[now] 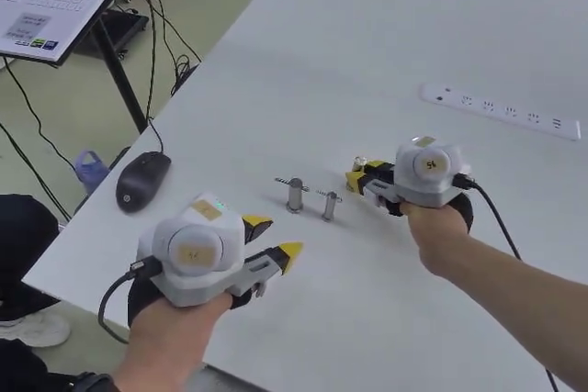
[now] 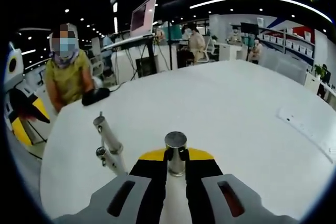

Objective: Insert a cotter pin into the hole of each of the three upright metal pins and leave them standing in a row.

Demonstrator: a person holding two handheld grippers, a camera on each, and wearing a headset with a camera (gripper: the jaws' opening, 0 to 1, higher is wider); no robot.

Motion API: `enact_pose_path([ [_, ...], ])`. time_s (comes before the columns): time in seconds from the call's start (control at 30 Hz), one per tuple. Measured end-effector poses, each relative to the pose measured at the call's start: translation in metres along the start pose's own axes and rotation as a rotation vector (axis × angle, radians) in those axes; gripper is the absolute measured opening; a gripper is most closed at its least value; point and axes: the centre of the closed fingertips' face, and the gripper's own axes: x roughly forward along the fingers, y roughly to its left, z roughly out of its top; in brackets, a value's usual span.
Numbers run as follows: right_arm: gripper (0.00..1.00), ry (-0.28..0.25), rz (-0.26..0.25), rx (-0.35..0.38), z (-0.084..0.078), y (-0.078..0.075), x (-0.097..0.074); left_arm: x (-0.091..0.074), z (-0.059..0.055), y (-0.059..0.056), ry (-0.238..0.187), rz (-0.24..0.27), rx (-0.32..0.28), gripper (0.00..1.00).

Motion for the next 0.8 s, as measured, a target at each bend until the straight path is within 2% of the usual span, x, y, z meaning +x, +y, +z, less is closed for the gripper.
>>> enact_pose_path([
  [0.33, 0.13, -0.018, -0.012, -0.022, 0.011, -0.009, -0.014, 0.003, 0.001, -0.007, 0.003, -0.020, 0.016, 0.29],
  [0.8, 0.13, -0.049, -0.050, -0.055, 0.025, -0.024, -0.047, 0.003, 0.004, -0.011, 0.003, -0.043, 0.032, 0.31],
])
